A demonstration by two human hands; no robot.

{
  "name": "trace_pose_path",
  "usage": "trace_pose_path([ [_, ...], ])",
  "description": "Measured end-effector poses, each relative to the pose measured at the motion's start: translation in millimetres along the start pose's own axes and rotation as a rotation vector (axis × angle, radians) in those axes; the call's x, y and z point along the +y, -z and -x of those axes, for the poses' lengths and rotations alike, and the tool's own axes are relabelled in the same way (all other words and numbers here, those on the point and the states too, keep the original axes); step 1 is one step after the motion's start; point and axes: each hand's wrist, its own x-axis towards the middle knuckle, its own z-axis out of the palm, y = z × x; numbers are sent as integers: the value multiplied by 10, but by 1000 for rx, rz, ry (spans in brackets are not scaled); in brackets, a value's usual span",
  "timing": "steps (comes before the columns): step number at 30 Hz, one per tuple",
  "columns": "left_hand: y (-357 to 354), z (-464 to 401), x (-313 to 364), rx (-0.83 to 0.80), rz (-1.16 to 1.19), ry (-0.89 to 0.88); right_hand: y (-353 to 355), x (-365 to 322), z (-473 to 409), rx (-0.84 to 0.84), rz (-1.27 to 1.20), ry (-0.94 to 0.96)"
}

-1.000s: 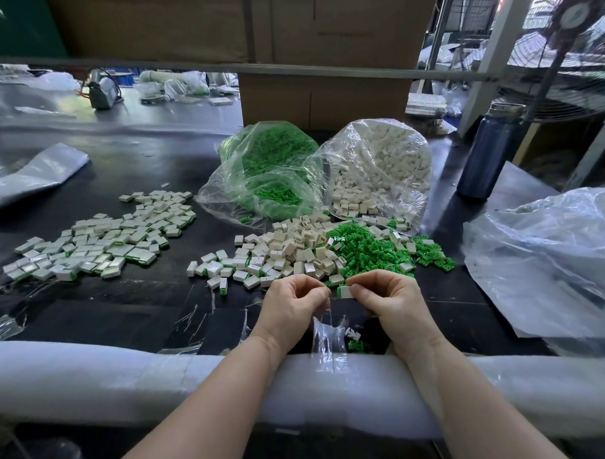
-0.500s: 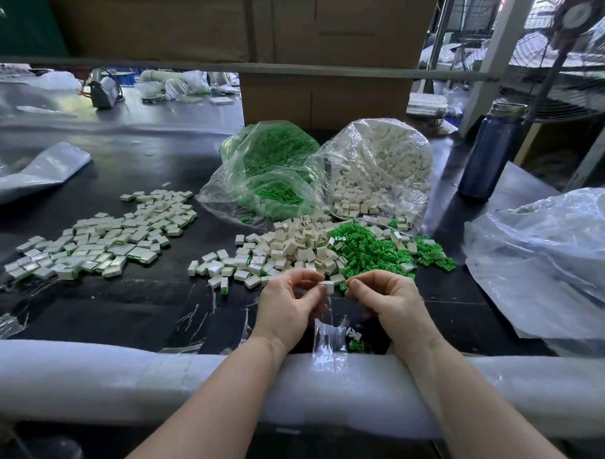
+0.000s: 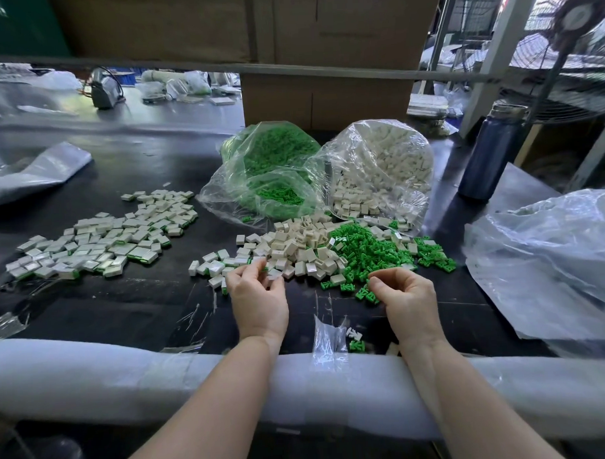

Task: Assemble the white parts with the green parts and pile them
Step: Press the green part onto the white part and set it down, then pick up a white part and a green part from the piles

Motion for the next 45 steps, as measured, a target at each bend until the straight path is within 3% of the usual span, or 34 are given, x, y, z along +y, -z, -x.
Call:
trace_pose_path([
  [8,-31,5,-49,-152,-199,74,15,95,-75,127,254,-19],
  [15,-66,100,-12,-250,-418,-207,29,95,-85,132,417,-65],
  [19,-124,108,-37,-407,-578,-335,18,78,-60,71,520,-64],
  [25,-199,76,-64,-615,-786,-338,-34,43,-29,-100,678,33],
  [33,-177,121,-53,-701,-620,-380,-70,45,-3,-201,676,147],
  [45,-119,184,1,-598,-498,-486,-65,35,18,-195,606,145],
])
